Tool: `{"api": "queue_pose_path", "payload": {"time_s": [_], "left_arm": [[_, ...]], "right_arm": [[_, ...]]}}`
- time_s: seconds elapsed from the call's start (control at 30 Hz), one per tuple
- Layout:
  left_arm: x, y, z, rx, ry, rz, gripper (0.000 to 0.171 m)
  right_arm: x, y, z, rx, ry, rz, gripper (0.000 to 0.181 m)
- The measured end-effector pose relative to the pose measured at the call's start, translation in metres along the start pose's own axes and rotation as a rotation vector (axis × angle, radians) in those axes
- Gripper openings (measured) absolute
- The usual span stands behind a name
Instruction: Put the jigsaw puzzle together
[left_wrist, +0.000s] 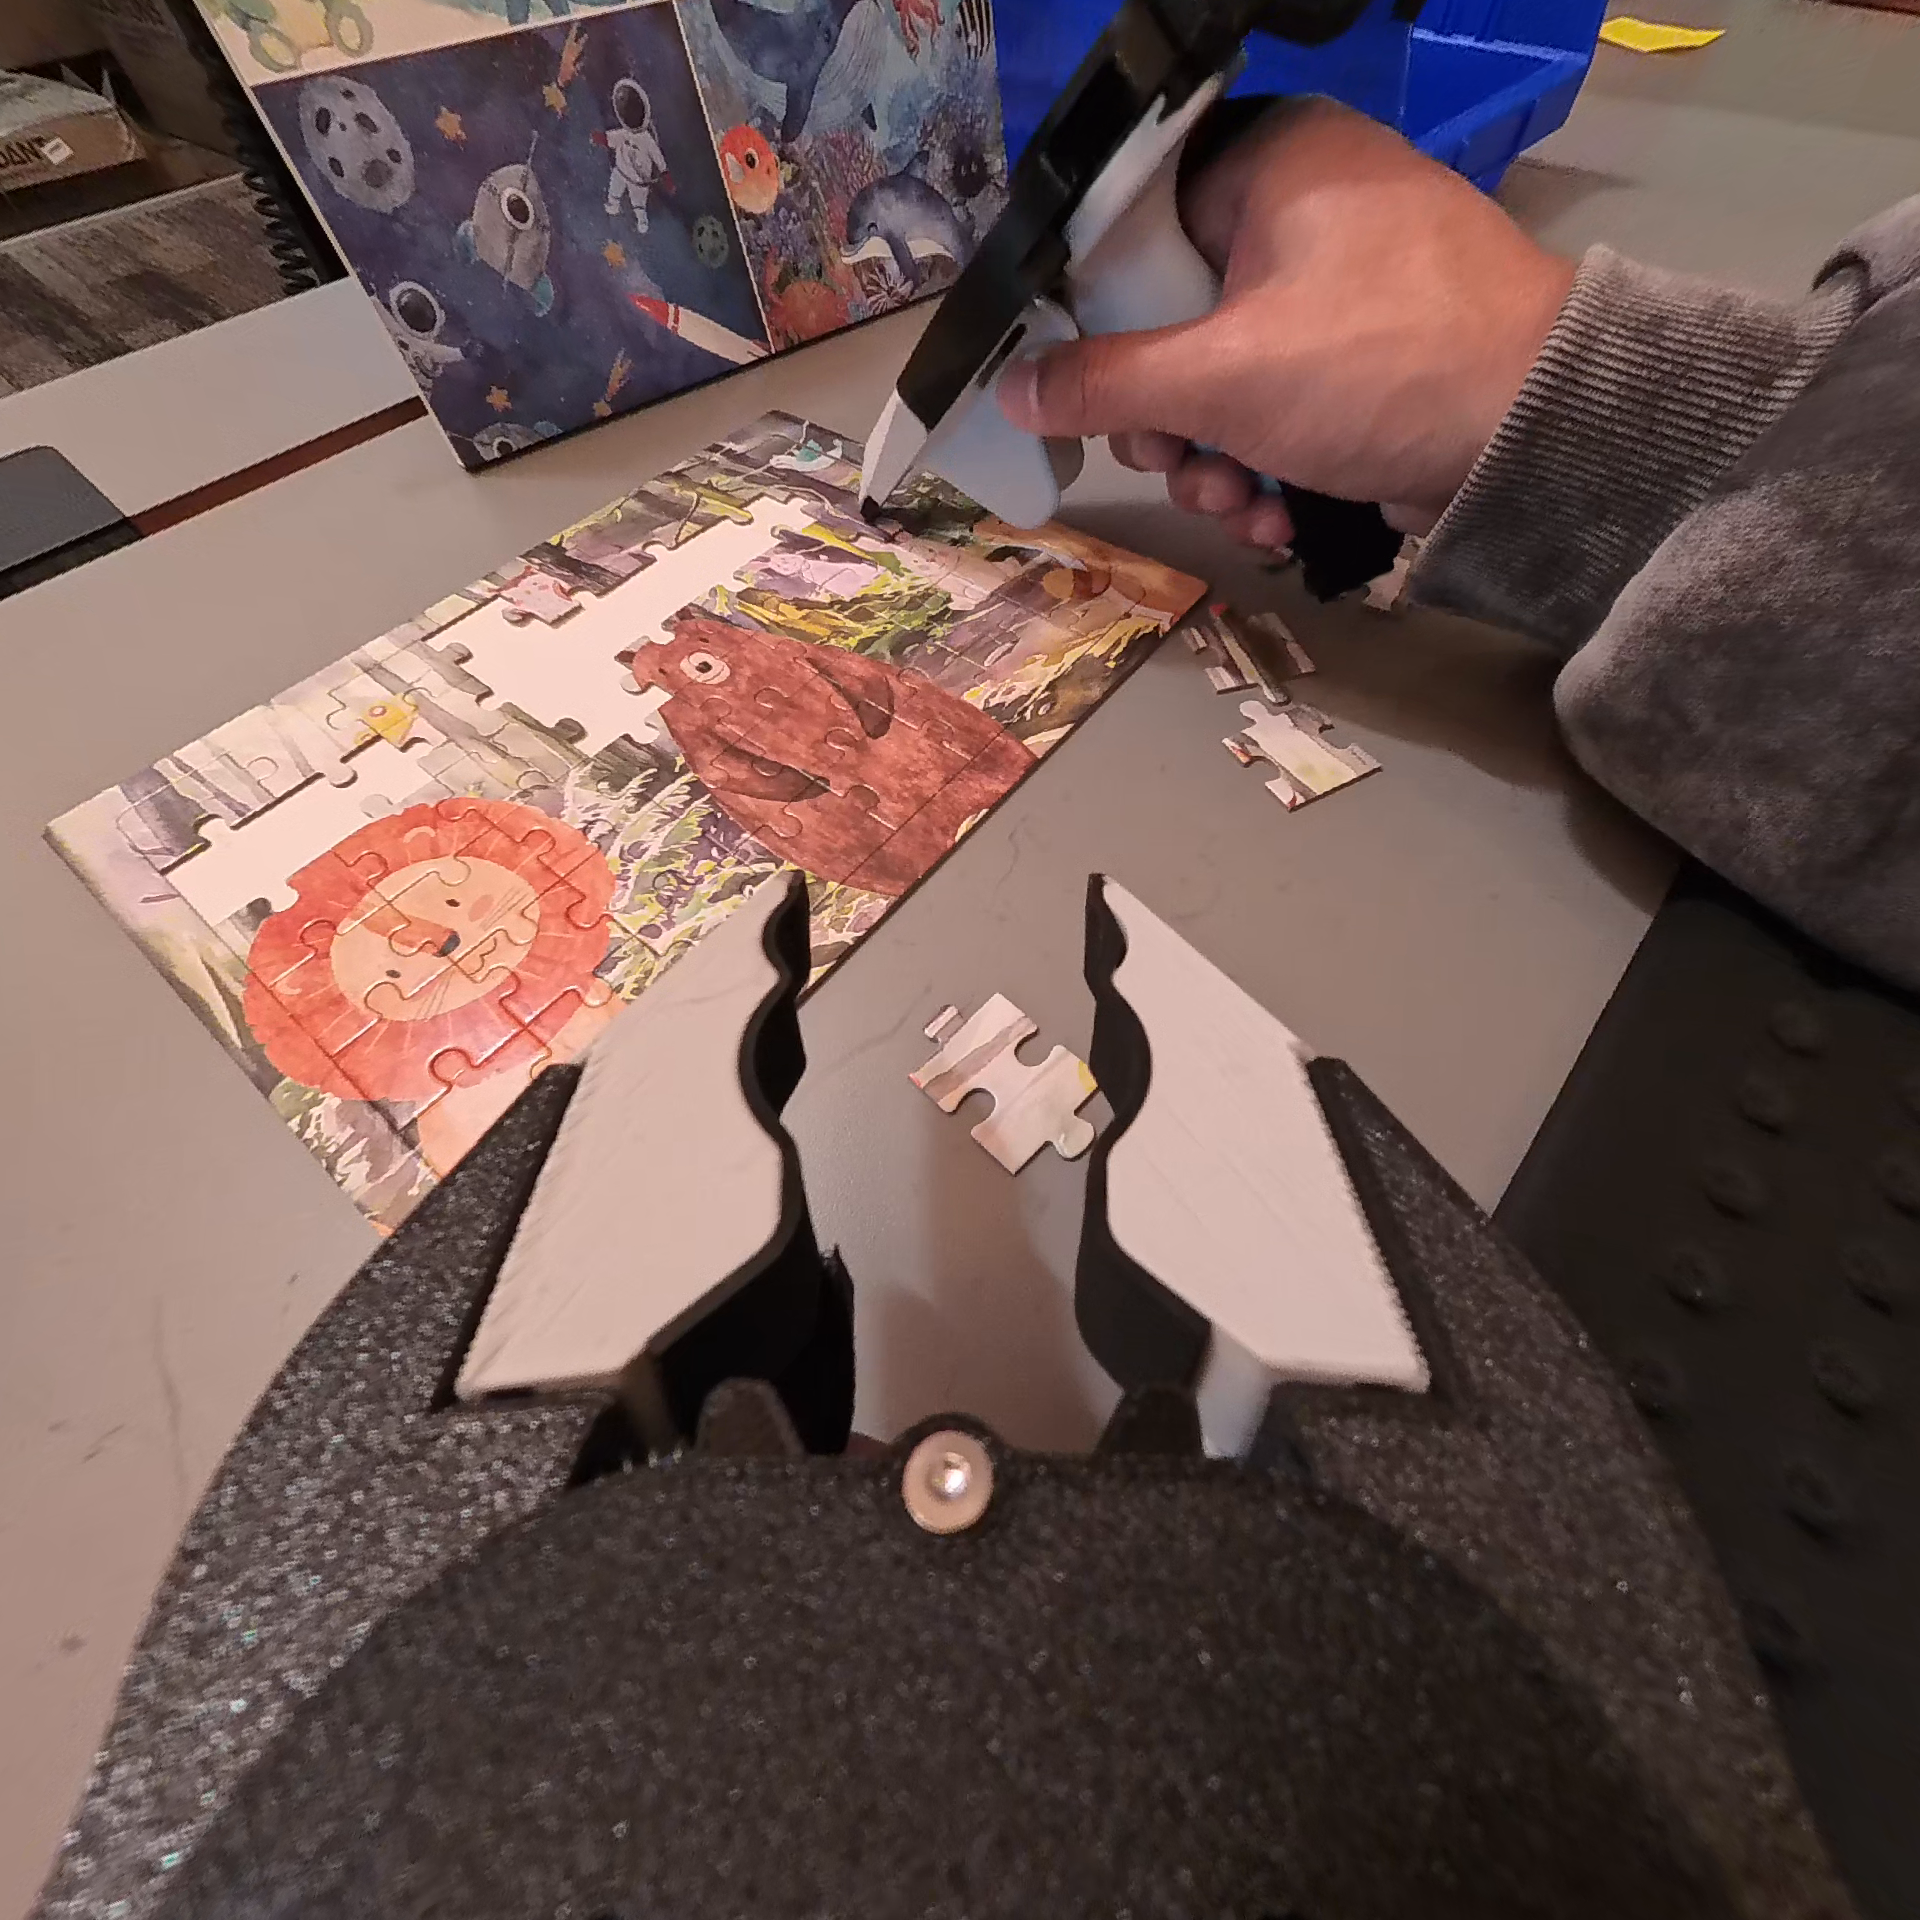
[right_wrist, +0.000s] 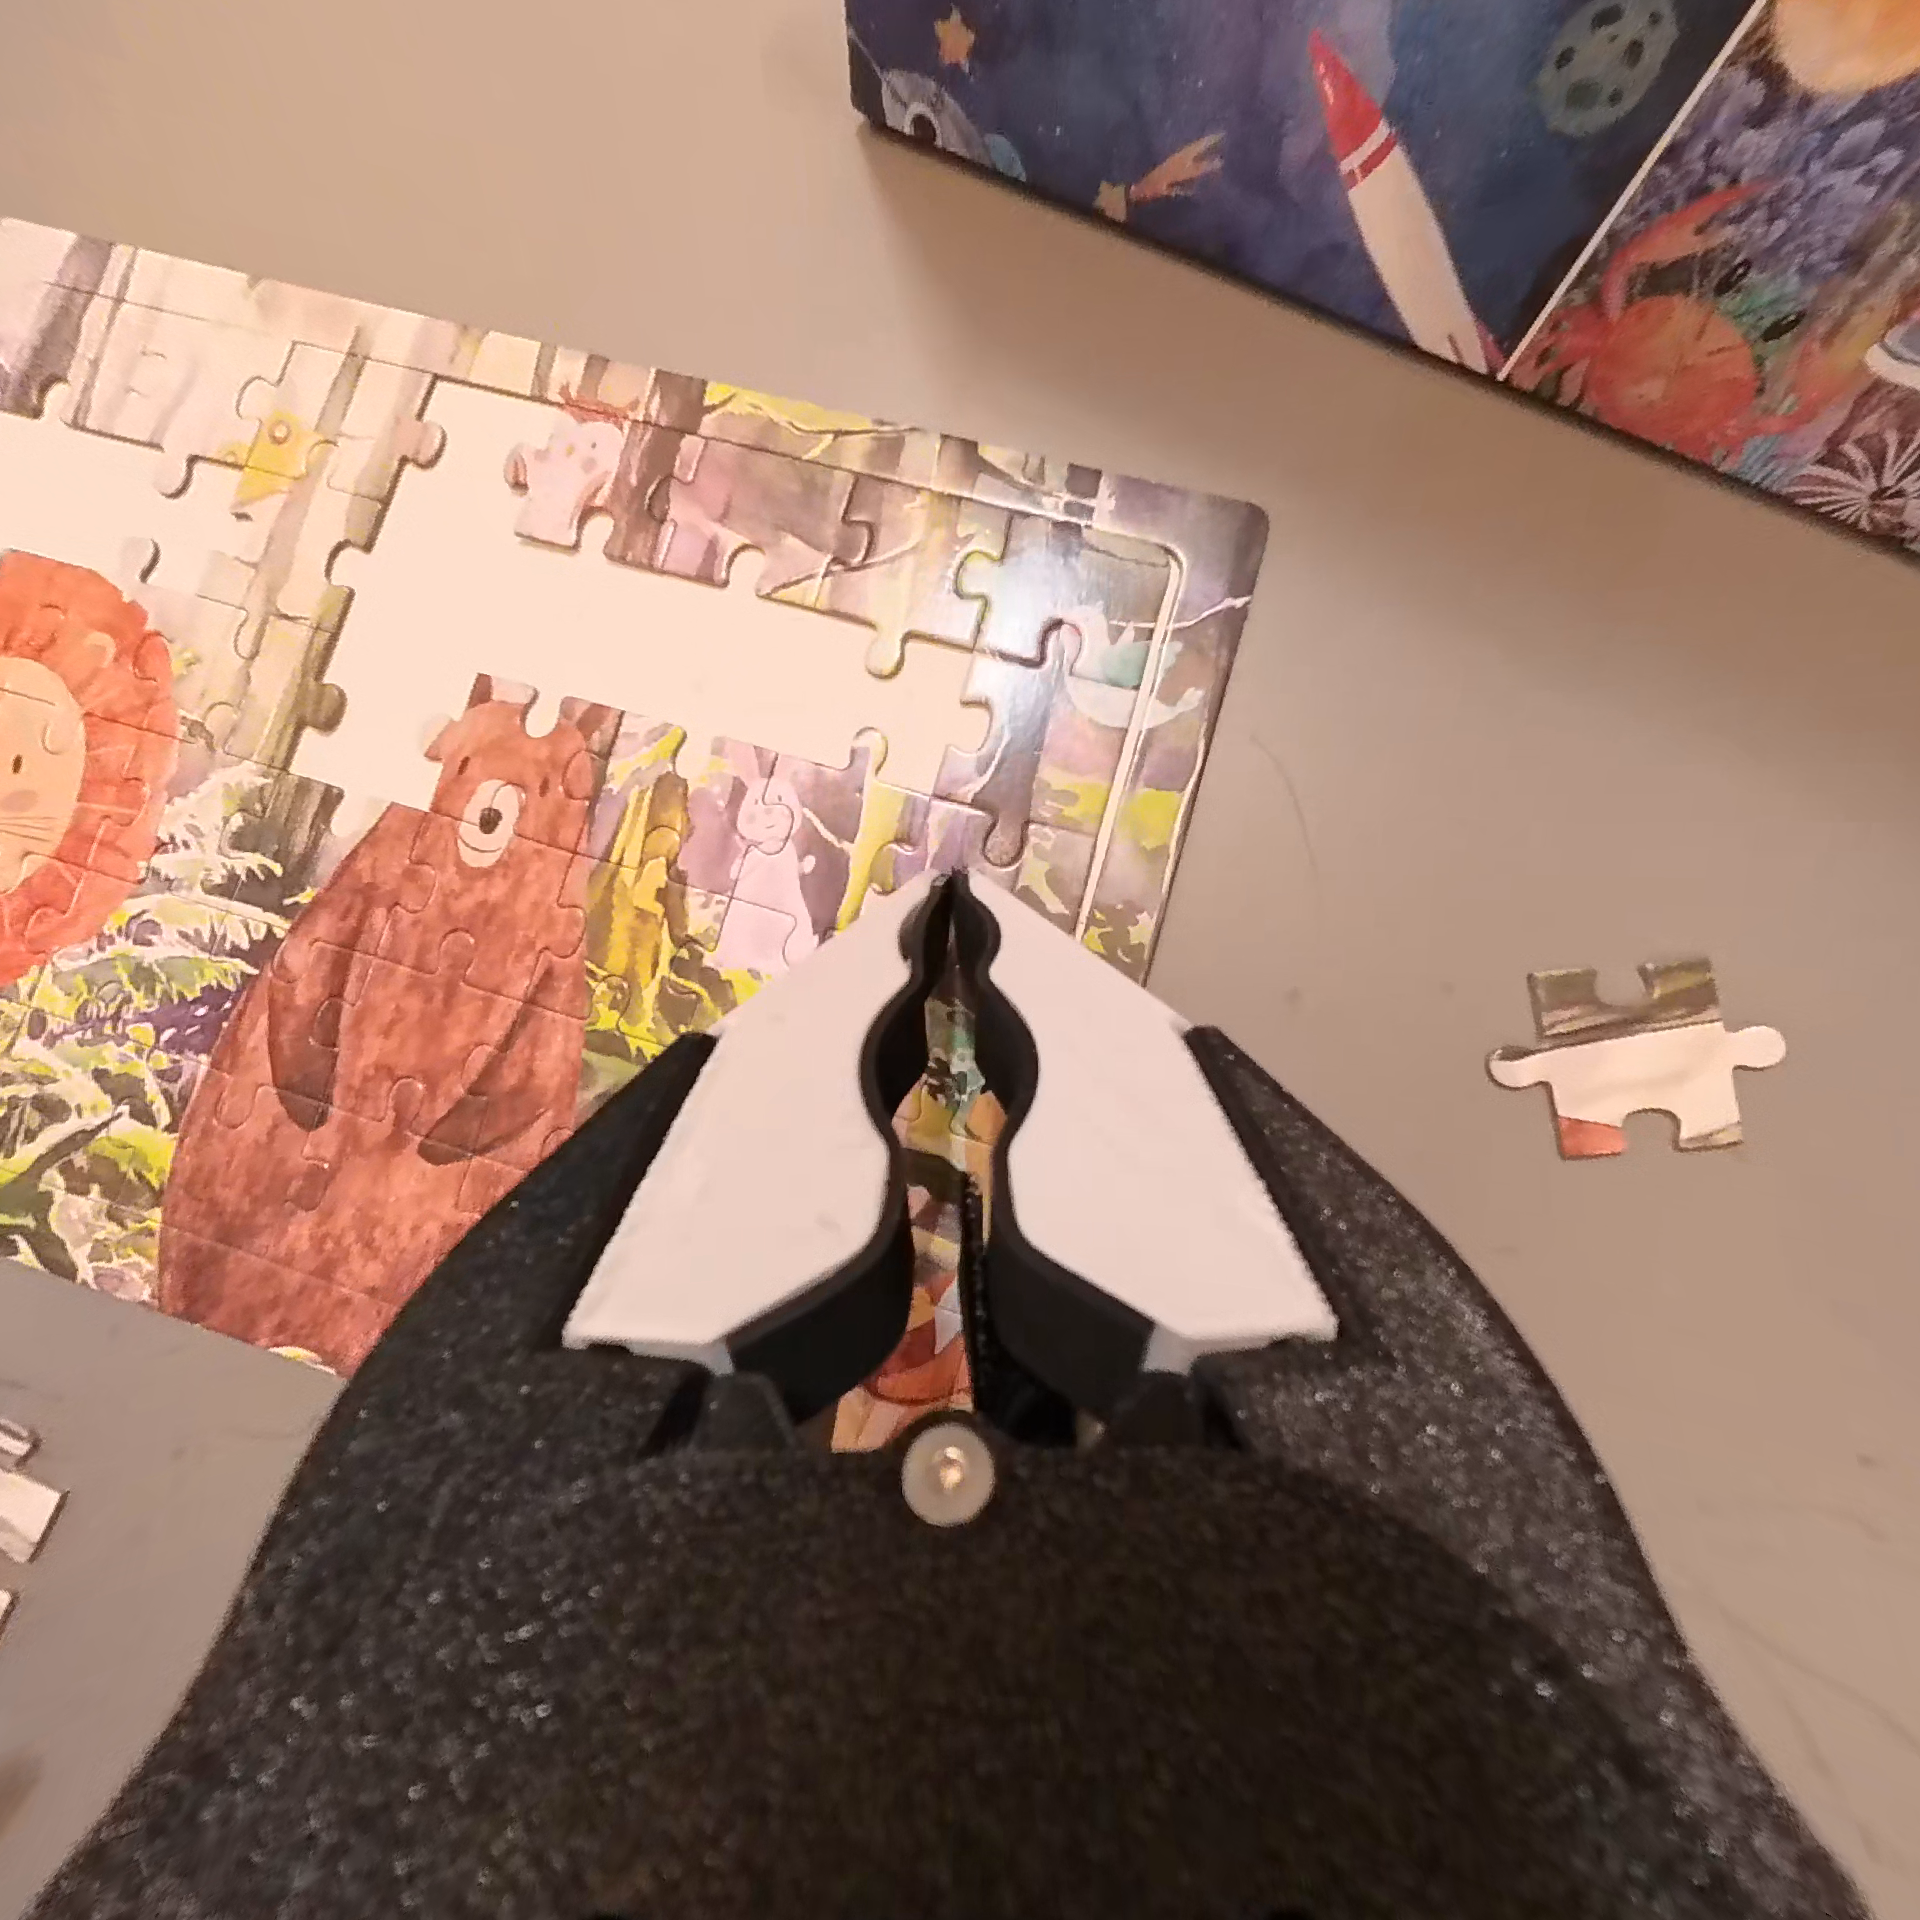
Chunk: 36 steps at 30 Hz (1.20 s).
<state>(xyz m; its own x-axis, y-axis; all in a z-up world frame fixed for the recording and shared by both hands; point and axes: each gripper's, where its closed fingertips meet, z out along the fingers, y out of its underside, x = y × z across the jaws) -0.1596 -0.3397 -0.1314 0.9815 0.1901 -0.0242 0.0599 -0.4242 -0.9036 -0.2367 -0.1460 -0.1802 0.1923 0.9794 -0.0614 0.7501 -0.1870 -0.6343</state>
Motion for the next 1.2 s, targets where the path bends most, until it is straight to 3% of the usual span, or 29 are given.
{"api": "queue_pose_path", "payload": {"time_s": [0.17, 0.33, 0.93, 1.13, 1.2], "left_arm": [[-0.001, 0.0, 0.0, 0.002, -0.002, -0.003, 0.053], [-0.001, 0.0, 0.0, 0.001, -0.001, 0.0, 0.053], [-0.001, 0.0, 0.0, 0.0, -0.001, 0.002, 0.053], [-0.001, -0.002, -0.004, 0.02, -0.018, 0.021, 0.052], [-0.004, -0.005, -0.006, 0.035, -0.024, -0.001, 0.049]], "right_arm": [[0.002, -0.012, -0.009, 0.067, 0.032, -0.024, 0.0], [-0.001, 0.0, 0.001, 0.011, 0.023, -0.028, 0.0], [0.001, -0.001, -0.001, 0.013, 0.093, -0.117, 0.0], [0.039, -0.025, -0.035, 0.149, 0.081, -0.111, 0.0], [0.044, -0.024, -0.039, 0.154, -0.027, -0.112, 0.005]]}}
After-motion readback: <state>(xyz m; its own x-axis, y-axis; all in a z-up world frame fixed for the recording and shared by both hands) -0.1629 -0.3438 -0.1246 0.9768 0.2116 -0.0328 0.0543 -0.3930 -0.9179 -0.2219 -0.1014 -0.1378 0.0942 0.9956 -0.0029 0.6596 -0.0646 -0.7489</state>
